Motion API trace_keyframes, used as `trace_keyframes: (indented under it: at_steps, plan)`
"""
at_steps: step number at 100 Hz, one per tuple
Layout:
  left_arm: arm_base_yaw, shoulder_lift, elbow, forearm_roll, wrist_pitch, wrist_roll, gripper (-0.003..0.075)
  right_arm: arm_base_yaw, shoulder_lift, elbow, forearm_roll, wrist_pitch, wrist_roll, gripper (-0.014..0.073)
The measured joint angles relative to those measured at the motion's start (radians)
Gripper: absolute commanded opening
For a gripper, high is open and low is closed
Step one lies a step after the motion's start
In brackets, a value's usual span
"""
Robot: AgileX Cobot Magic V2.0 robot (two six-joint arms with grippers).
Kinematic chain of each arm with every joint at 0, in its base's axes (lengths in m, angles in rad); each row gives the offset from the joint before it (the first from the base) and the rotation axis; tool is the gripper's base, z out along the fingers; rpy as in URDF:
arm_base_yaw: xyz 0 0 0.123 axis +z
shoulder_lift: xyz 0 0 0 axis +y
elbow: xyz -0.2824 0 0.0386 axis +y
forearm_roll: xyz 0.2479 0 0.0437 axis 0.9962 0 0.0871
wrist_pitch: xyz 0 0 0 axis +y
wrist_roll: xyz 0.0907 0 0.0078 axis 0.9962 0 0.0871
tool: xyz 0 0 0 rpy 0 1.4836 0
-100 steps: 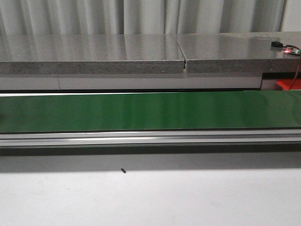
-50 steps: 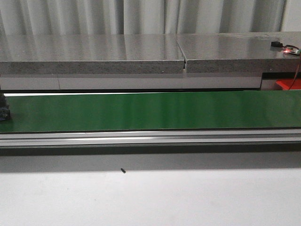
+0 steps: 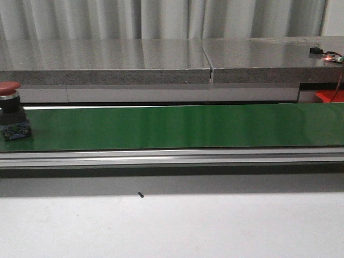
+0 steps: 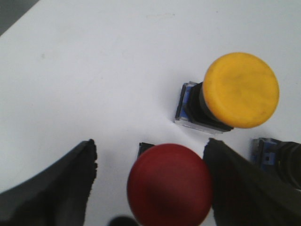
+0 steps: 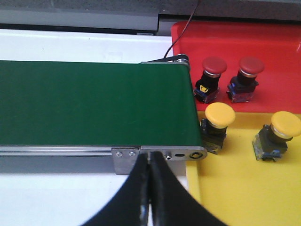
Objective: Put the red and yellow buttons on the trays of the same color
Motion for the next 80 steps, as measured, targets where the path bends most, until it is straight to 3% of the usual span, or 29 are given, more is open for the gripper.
trace_keyframes:
  at_steps: [9, 17, 45, 80]
  plan:
    - [0.000, 0.000, -0.004, 0.000, -0.006, 0.000, 0.0251, 0.000, 0.000, 0.000, 0.000, 0.000, 0.000, -0.0067]
    - [0.000, 0.000, -0.006, 0.000, -0.008, 0.000, 0.0207, 0.000, 0.000, 0.000, 0.000, 0.000, 0.000, -0.0067]
    - [0.000, -0.025, 0.022, -0.002, -0.001, 0.000, 0.0207, 0.000, 0.000, 0.000, 0.000, 0.000, 0.000, -0.0067]
    - [0.000, -0.320, 0.171, -0.002, 0.009, 0.012, 0.0207, 0.000, 0.000, 0.000, 0.000, 0.000, 0.000, -0.0067]
